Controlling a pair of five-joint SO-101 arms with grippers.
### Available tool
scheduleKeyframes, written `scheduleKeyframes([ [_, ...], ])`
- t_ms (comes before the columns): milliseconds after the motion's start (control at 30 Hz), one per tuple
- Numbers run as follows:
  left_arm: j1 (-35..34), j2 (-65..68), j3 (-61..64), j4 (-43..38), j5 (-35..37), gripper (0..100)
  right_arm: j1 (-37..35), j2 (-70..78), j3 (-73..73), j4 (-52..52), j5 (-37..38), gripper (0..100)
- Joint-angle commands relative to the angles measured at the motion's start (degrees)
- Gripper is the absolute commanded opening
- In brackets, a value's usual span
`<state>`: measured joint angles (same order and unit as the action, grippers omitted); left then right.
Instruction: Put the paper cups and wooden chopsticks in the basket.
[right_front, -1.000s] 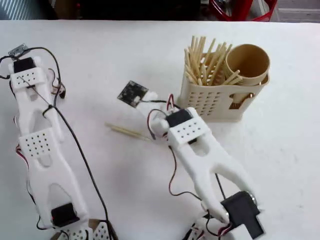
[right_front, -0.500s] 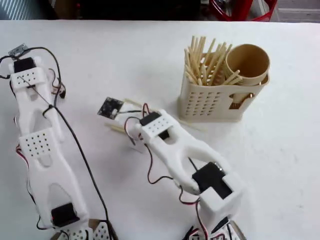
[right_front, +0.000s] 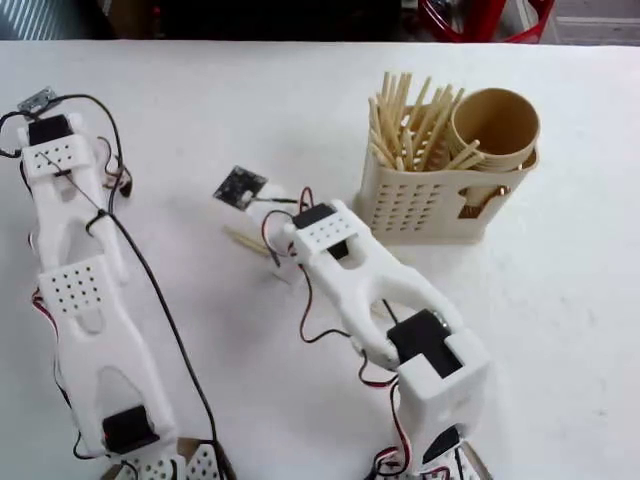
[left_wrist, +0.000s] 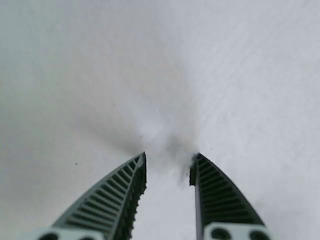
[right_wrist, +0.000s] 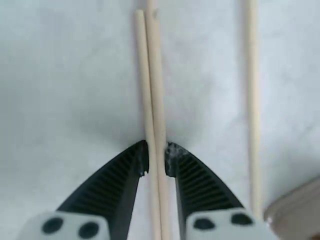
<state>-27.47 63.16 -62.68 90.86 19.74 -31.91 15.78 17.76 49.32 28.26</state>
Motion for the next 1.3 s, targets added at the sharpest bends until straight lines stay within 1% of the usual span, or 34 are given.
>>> scheduleKeyframes([
  [0, 0.40, -0.75, -2.90, -0.26, 0.53, 16, 3.56, -8.66, -0.09, 2.59, -2.11, 1.7],
  [100, 0.40, -0.75, -2.99, -0.26, 0.53, 16, 4.97, -16.04, 3.16, 3.12, -2.90, 1.7],
  [367, 0.40, -0.75, -2.90, -0.35, 0.53, 16, 5.76, -36.00, 14.95, -1.36, -4.22, 1.7],
  [467, 0.40, -0.75, -2.81, -0.35, 0.53, 16, 8.40, -44.79, 13.98, -1.01, -6.42, 1.7],
  [600, 0.40, -0.75, -2.81, -0.44, 0.53, 16, 14.99, -57.63, 10.11, -1.54, -7.82, 1.7],
  [667, 0.40, -0.75, -2.73, -0.62, 0.53, 16, 17.54, -62.81, 8.44, -4.53, -9.41, 1.7],
  [767, 0.40, -0.75, -2.73, -0.62, 0.53, 16, 19.65, -67.74, 7.12, -11.21, -14.77, 1.7],
  [933, 0.40, -0.75, -2.73, -0.62, 0.53, 16, 20.44, -68.18, 5.27, -17.89, -21.45, 1.7],
  [1000, 0.40, -0.75, -2.73, -0.70, 0.53, 16, 20.79, -66.33, 5.45, -22.64, -24.18, 1.7],
  [1133, 0.40, -0.75, -2.73, -0.70, 0.53, 16, 22.90, -59.91, 5.45, -33.10, -25.58, 1.8],
  [1267, 0.40, -0.75, -2.73, -0.70, 0.53, 16, 25.19, -53.58, 5.63, -35.12, -25.58, 1.8],
])
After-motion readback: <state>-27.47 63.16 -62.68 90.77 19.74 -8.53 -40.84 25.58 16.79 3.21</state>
